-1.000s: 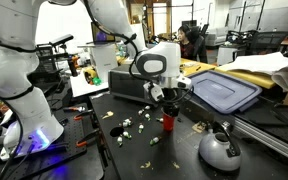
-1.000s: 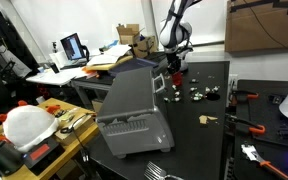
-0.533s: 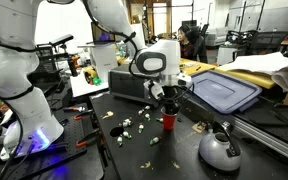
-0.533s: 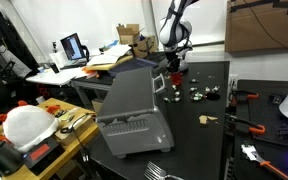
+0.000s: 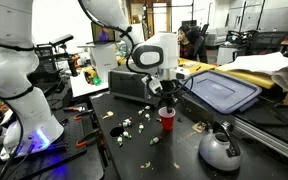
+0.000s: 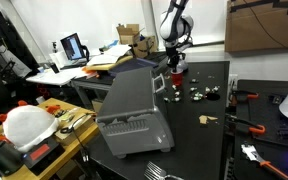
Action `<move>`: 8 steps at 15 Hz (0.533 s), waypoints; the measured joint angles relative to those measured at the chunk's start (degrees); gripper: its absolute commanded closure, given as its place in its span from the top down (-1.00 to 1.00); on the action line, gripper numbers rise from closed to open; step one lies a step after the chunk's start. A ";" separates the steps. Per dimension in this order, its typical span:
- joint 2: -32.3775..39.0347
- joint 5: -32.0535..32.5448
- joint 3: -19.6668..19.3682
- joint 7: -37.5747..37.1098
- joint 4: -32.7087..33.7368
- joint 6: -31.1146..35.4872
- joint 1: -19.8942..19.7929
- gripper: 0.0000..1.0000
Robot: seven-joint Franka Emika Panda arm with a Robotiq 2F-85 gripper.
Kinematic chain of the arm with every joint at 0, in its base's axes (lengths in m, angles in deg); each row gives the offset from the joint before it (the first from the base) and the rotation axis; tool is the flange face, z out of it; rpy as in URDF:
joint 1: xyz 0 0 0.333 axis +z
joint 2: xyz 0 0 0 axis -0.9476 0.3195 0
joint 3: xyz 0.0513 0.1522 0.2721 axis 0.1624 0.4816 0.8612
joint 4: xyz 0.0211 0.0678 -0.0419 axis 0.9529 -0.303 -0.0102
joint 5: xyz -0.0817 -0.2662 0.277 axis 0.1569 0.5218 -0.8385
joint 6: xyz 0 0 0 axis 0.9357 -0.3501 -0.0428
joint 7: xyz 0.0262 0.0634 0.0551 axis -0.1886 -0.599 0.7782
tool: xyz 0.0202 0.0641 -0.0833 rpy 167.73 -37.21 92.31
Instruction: Pour out the contents in the red cup
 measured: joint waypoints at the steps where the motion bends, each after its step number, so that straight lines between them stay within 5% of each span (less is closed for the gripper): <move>1: -0.81 0.18 -0.18 -0.13 -0.61 0.08 0.14 -1.00; 8: -10.95 5.36 -3.15 -6.35 -6.64 0.27 2.42 -1.00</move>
